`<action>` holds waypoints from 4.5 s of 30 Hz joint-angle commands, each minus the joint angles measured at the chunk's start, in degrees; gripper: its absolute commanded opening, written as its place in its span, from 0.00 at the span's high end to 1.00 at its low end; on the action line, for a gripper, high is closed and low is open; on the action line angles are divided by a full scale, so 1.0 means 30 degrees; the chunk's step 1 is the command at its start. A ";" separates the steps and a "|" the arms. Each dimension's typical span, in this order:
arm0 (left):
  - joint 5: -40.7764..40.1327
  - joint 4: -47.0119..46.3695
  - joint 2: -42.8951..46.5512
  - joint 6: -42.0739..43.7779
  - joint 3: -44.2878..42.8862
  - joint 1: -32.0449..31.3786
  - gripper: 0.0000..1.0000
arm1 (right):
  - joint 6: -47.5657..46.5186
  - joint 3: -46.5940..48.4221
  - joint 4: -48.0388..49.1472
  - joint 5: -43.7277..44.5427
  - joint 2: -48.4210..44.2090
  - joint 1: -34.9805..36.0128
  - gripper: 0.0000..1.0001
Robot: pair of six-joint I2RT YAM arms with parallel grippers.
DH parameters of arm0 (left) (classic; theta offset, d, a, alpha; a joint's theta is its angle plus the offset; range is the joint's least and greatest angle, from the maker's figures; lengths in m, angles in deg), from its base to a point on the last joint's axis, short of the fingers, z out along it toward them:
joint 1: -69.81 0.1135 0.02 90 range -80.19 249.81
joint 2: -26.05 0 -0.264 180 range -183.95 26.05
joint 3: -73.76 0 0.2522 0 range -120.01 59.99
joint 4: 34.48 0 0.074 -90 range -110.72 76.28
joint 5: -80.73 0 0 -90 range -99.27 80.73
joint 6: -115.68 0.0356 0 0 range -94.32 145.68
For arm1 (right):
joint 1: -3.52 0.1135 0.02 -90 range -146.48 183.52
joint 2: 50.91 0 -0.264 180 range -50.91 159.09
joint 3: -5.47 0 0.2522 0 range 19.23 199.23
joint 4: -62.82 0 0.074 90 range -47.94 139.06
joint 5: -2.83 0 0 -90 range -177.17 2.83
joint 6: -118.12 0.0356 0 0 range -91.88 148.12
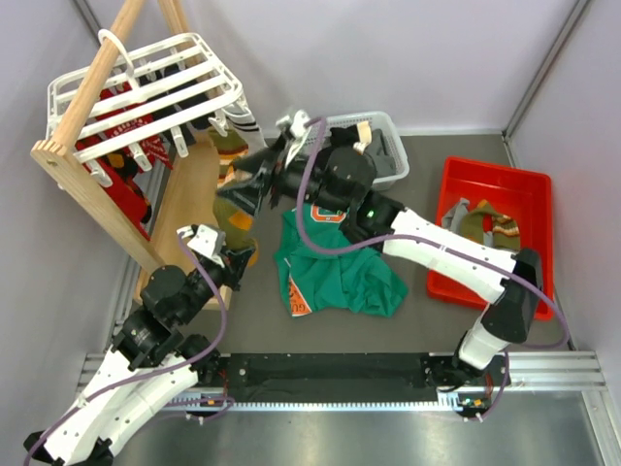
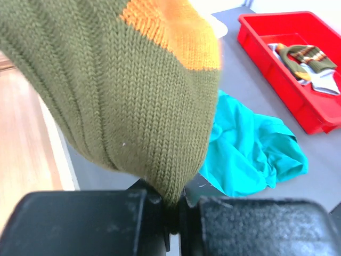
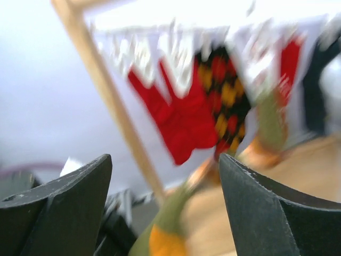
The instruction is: Remove the socks clipped to the hanger
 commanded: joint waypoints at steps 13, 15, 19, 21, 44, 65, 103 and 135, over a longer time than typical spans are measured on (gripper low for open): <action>0.2418 -0.1140 0.0171 -0.0097 -0.0041 -0.0020 1.00 | -0.4463 1.0417 -0.4609 0.1748 0.3684 -0.1539 0.21; 0.2477 -0.1111 0.0171 -0.0126 -0.0012 -0.0020 1.00 | -0.4523 1.0476 -0.4696 0.1924 0.3772 -0.1568 0.20; 0.2478 -0.1111 0.0201 -0.0155 0.0018 -0.0020 1.00 | -0.4377 1.0214 -0.4667 0.1808 0.3773 -0.1686 0.16; 0.2419 -0.1169 0.0230 -0.0155 -0.0011 -0.0020 1.00 | -0.4348 0.9950 -0.4463 0.1720 0.3744 -0.1686 0.15; 0.1979 -0.1169 0.0142 -0.0038 0.0047 -0.0020 1.00 | -0.4553 0.8396 -0.5722 0.3273 0.0550 -0.1686 0.09; 0.2330 -0.1169 0.0464 -0.0155 0.0077 -0.0020 1.00 | -0.2209 0.8689 -0.4404 0.2658 0.2512 -0.1686 0.20; 0.2946 -0.0994 0.0728 -0.0360 0.0018 -0.0020 1.00 | -0.1389 0.9892 -0.4315 0.3684 0.3804 -0.1686 0.81; 1.0212 0.0180 0.0054 -0.2382 -0.1769 -0.0020 1.00 | -0.3791 -0.6399 -0.4169 -1.0585 -0.5018 -0.1364 0.28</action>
